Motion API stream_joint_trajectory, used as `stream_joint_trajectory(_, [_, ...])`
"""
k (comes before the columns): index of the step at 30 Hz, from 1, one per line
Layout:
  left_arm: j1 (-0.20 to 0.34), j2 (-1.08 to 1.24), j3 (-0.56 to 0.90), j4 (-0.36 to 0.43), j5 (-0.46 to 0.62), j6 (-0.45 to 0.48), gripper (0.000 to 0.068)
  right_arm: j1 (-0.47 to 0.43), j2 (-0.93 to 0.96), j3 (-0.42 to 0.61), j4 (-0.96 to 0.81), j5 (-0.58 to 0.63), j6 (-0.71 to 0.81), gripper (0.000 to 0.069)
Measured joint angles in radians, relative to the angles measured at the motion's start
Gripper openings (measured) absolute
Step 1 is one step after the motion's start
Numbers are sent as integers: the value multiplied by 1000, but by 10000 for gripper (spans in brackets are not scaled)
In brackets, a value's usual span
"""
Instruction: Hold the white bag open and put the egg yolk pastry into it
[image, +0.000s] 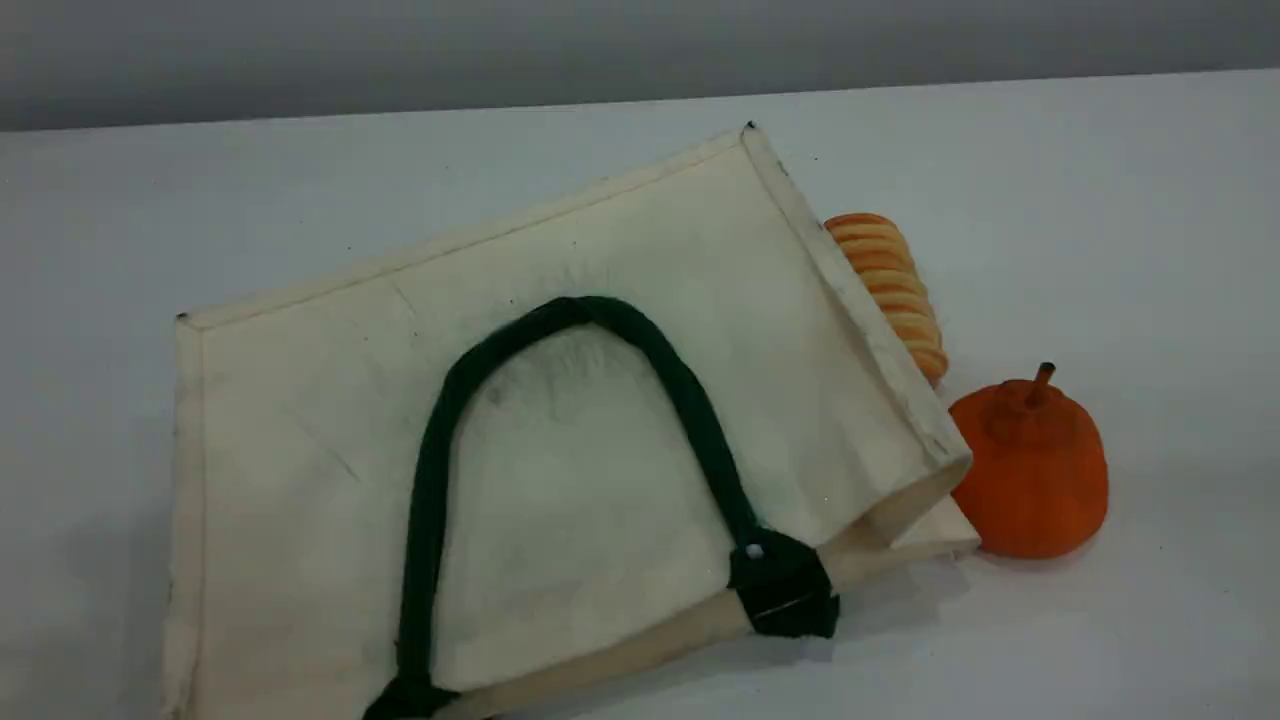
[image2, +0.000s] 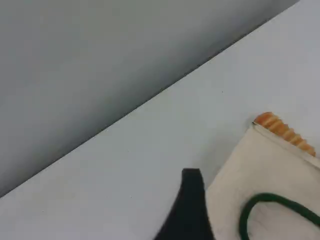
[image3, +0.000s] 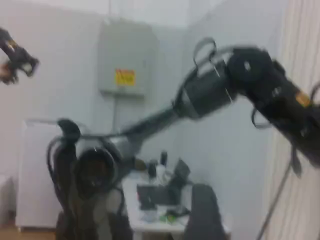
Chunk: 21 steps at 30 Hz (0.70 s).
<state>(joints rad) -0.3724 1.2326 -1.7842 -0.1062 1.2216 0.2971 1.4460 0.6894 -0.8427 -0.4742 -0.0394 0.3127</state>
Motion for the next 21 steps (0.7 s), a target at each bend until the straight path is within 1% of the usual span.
stream_joint_trajectory(2, [0,0,0,0,0,0,586,0,-7,-10,-1,14,-8,463])
stream_joint_trajectory(5, [0,1,0,-3,0,0,586,0,-14,-47,-26,95,-22,463])
stream_joint_trajectory(10, [0,1,0,-25,0,1,586,0,-50,-157,-24,324,-27,463])
stream_joint_trajectory(13, [0,0,0,-14,0,7,586,0,-82,-239,-23,494,-65,463])
stream_joint_trajectory(16, [0,-25,0,27,0,4,586,0,-114,-329,-6,674,-114,463])
stream_joint_trajectory(18, [0,-58,0,39,0,-11,586,0,-130,-385,28,813,-156,463])
stream_joint_trajectory(21, [0,-125,10,30,-3,-54,586,0,-134,-449,80,1016,-211,463])
